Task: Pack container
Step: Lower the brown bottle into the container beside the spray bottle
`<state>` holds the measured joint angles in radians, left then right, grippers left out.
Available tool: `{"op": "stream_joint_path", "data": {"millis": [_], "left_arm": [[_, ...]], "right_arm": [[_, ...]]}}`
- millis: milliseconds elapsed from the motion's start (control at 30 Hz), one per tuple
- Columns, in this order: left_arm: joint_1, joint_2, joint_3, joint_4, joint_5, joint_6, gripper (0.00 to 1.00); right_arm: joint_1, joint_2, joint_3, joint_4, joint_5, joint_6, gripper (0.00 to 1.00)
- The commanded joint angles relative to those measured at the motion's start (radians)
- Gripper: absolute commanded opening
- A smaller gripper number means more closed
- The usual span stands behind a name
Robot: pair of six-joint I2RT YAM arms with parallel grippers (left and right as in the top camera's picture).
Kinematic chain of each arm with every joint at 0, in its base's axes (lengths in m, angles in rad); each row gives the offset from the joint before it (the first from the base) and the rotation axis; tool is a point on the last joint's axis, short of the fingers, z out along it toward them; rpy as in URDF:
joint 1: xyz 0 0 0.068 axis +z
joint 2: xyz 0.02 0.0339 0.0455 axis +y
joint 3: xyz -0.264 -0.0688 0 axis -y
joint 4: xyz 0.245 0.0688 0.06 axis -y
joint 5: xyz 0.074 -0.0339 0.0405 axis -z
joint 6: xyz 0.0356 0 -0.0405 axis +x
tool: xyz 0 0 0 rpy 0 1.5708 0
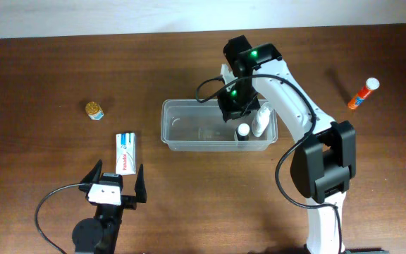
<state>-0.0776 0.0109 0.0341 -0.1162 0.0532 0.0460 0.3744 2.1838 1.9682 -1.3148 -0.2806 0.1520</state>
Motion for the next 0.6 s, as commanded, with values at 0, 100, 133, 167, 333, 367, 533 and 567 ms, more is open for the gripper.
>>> {"op": "stream_joint_path", "data": {"millis": [0,100,133,167,333,367,533,567], "left_arm": [[0.005,-0.005,-0.006,0.001,0.011,0.016,1.0],[0.005,-0.005,-0.006,0.001,0.011,0.016,0.99],[0.005,-0.005,-0.006,0.001,0.011,0.016,0.99],[0.005,-0.005,-0.006,0.001,0.011,0.016,0.99],[0.005,-0.005,-0.006,0.001,0.011,0.016,0.99],[0.005,-0.005,-0.006,0.001,0.011,0.016,0.99],[0.005,-0.005,-0.006,0.001,0.011,0.016,0.99],[0.005,-0.005,-0.006,0.001,0.011,0.016,0.99]], "right_arm": [[0.025,0.0,0.019,-0.021,-0.023,-0.018,0.15],[0.042,0.0,0.018,-0.032,-0.007,-0.017,0.14],[0.047,0.0,0.018,-0.031,0.017,-0.017,0.14],[0.052,0.0,0.018,-0.03,0.036,-0.016,0.14],[0.078,0.002,0.018,-0.016,0.106,-0.013,0.14],[0.081,0.005,0.018,-0.016,0.113,-0.013,0.14],[0.103,0.031,0.018,-0.016,0.141,-0.013,0.12],[0.106,0.038,0.018,-0.016,0.15,-0.013,0.1]]}}
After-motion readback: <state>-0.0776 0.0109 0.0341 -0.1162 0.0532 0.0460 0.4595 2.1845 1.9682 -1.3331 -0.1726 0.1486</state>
